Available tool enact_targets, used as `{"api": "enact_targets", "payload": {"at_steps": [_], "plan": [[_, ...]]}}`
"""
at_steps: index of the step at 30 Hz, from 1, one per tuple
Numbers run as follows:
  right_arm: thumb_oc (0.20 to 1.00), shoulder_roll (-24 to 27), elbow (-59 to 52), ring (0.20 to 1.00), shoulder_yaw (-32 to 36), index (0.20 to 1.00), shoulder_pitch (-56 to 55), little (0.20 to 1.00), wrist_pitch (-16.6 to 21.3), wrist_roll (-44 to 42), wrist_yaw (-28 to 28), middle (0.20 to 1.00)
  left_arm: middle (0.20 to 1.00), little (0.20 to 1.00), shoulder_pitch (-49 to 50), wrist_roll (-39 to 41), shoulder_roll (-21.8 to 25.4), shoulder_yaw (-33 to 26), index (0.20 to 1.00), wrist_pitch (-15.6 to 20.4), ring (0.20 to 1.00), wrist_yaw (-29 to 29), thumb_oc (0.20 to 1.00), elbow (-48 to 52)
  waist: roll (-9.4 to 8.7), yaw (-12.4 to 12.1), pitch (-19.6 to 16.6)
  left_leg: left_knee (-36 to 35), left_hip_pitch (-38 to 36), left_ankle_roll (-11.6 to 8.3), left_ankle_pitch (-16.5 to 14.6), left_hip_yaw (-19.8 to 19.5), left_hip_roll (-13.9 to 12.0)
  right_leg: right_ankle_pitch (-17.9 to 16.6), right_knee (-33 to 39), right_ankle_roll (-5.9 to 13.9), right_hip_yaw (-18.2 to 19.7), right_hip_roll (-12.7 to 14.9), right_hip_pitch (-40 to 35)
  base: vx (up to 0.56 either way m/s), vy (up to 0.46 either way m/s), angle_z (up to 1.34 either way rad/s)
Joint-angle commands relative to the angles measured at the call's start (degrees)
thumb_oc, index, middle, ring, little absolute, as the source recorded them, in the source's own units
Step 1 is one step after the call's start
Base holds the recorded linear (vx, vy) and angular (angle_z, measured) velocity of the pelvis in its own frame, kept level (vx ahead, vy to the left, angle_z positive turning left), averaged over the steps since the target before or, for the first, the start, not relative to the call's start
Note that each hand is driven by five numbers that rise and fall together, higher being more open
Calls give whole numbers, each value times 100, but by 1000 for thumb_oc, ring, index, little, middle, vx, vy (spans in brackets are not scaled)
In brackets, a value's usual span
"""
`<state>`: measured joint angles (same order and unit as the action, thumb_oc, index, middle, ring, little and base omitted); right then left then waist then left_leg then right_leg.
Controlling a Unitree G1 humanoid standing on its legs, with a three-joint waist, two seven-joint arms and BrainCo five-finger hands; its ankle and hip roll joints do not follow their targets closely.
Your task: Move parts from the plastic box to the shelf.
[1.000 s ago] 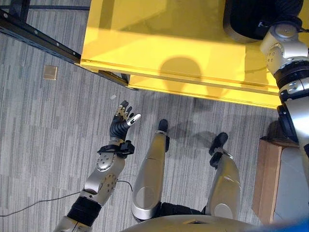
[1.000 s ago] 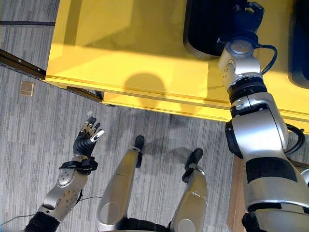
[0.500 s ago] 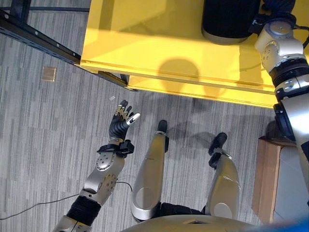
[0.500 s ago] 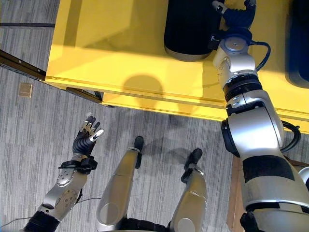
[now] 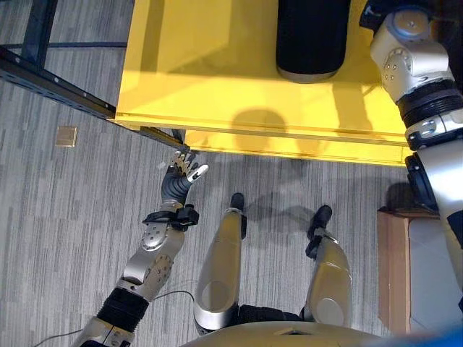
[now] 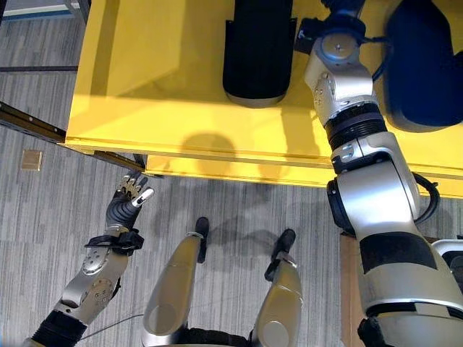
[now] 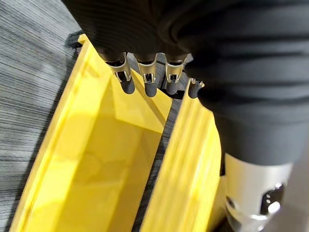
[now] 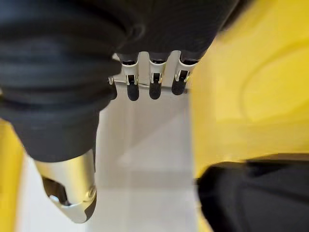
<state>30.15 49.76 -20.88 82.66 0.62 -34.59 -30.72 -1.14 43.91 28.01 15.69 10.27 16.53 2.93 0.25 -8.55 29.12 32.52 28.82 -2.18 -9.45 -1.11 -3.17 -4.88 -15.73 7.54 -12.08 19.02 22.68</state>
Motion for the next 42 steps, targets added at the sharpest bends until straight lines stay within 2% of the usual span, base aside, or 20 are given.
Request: {"api": "enact_targets", "payload": {"at_steps": [1, 8, 9, 11, 12, 14, 19, 22, 27, 33, 34, 35, 38, 39, 42], "plan": [[1000, 187, -643, 1000, 56, 1000, -275, 1000, 343, 417, -132, 1000, 1000, 1000, 98, -44, 161, 5, 1000, 169, 1000, -54, 1000, 111, -46, -113, -223, -384, -50, -116, 226, -100, -63, 1028, -1076, -64, -161, 8, -179, 0, 0, 0], [1000, 162, -1928, 1000, 346, 1000, -1012, 1000, 408, 833, -143, 1000, 1000, 1000, 224, -104, 172, -165, 1000, 103, 1000, -138, 1000, 140, -70, 4, -417, -820, -484, -153, 373, -36, -104, 869, -620, -22, -227, -43, -591, 12, -6, -1], [1000, 54, -2471, 1000, 477, 1000, -1439, 1000, 473, 912, -93, 1000, 1000, 1000, 284, -127, 154, -244, 1000, 66, 1000, -151, 1000, 153, -69, 54, -486, -974, -606, -158, 434, -15, -134, 826, -476, -9, -242, -62, -696, 22, -22, -4], [1000, 18, -2753, 1000, 554, 1000, -1669, 1000, 473, 977, -69, 1000, 1000, 1000, 307, -142, 150, -277, 1000, 49, 1000, -147, 1000, 160, -70, 77, -521, -1068, -670, -169, 481, -13, -143, 802, -395, -3, -263, -65, -755, 26, -21, -5], [1000, -142, -3233, 1000, 732, 1000, -2206, 1000, 549, 946, 37, 1000, 1000, 1000, 380, -169, 96, -365, 1000, -1, 1000, -164, 1000, 160, -64, 138, -604, -1262, -819, -175, 548, 6, -162, 765, -228, 5, -279, -86, -869, 29, -10, -7], [1000, -148, -3256, 1000, 742, 1000, -2232, 1000, 538, 954, 32, 1000, 1000, 1000, 391, -169, 102, -362, 1000, -2, 1000, -164, 1000, 164, -68, 136, -608, -1280, -836, -176, 557, 6, -162, 758, -213, 5, -283, -87, -884, 24, -14, -8], [1000, -574, -4452, 1000, 1048, 1000, -3763, 1000, 629, 1080, 402, 1000, 1000, 1000, 663, -270, -110, -617, 1000, -149, 1000, -221, 1000, 190, -114, 299, -890, -1987, -1257, -209, 864, 47, -281, 549, 400, 63, -355, -200, -1216, 37, -46, -7], [1000, -757, -5078, 1000, 1221, 1000, -4630, 1000, 610, 1545, 583, 1000, 1000, 1000, 885, -382, -241, -806, 1000, -213, 1000, -278, 1000, 234, -126, 377, -1147, -2484, -1543, -258, 1095, 109, -402, 414, 840, 113, -407, -313, -1441, 49, -52, -10], [1000, -906, -5577, 1000, 1313, 1000, -5448, 1000, 596, 2132, 756, 1000, 1000, 1000, 1100, -518, -448, -921, 1000, -249, 1000, -355, 1000, 191, -119, 465, -1303, -2689, -1805, -270, 1146, 186, -478, 393, 1003, 136, -372, -372, -1646, 42, -29, -12], [1000, -521, -6376, 1000, 1787, 1000, -6736, 1000, 590, 3715, 913, 1000, 1000, 1000, 1395, -813, -683, -1125, 1000, -192, 1000, -469, 1000, 127, -54, 689, -1427, -2684, -2044, -274, 1069, 289, -559, 517, 899, 141, -237, -392, -1733, 44, -11, -12], [1000, -522, -6392, 1000, 1791, 1000, -6757, 1000, 585, 3722, 915, 1000, 1000, 1000, 1403, -815, -684, -1118, 1000, -191, 1000, -470, 1000, 130, -51, 684, -1433, -2687, -2049, -274, 1068, 290, -560, 520, 896, 141, -236, -393, -1735, 45, -7, -7], [1000, -331, -6508, 1000, 1954, 1000, -7065, 1000, 594, 4272, 864, 1000, 1000, 1000, 1482, -897, -687, -1149, 1000, -174, 1000, -516, 1000, 115, -21, 755, -1439, -2686, -2077, -276, 1060, 317, -563, 550, 857, 148, -205, -394, -1722, 17, -2, -7], [1000, -175, -6573, 1000, 2110, 1000, -7391, 1000, 617, 4695, 801, 1000, 1000, 1000, 1560, -1002, -699, -1165, 1000, -133, 1000, -559, 1000, 103, 17, 799, -1442, -2695, -2099, -278, 1051, 334, -582, 582, 805, 153, -169, -408, -1685, 1, 1, -5], [1000, 87, -6610, 1000, 2283, 1000, -7640, 1000, 616, 5361, 658, 1000, 1000, 1000, 1599, -1038, -696, -1205, 1000, -85, 1000, -602, 1000, 110, 33, 860, -1407, -2687, -2102, -279, 1055, 348, -600, 605, 757, 158, -139, -414, -1649, -15, -7, -3], [1000, 299, -6517, 1000, 2388, 1000, -7858, 1000, 587, 5888, 537, 1000, 1000, 1000, 1615, -1110, -670, -1205, 1000, -35, 1000, -615, 1000, 94, 50, 896, -1371, -2669, -2094, -279, 1048, 361, -614, 625, 694, 161, -103, -420, -1595, -7, 0, -1]]}}
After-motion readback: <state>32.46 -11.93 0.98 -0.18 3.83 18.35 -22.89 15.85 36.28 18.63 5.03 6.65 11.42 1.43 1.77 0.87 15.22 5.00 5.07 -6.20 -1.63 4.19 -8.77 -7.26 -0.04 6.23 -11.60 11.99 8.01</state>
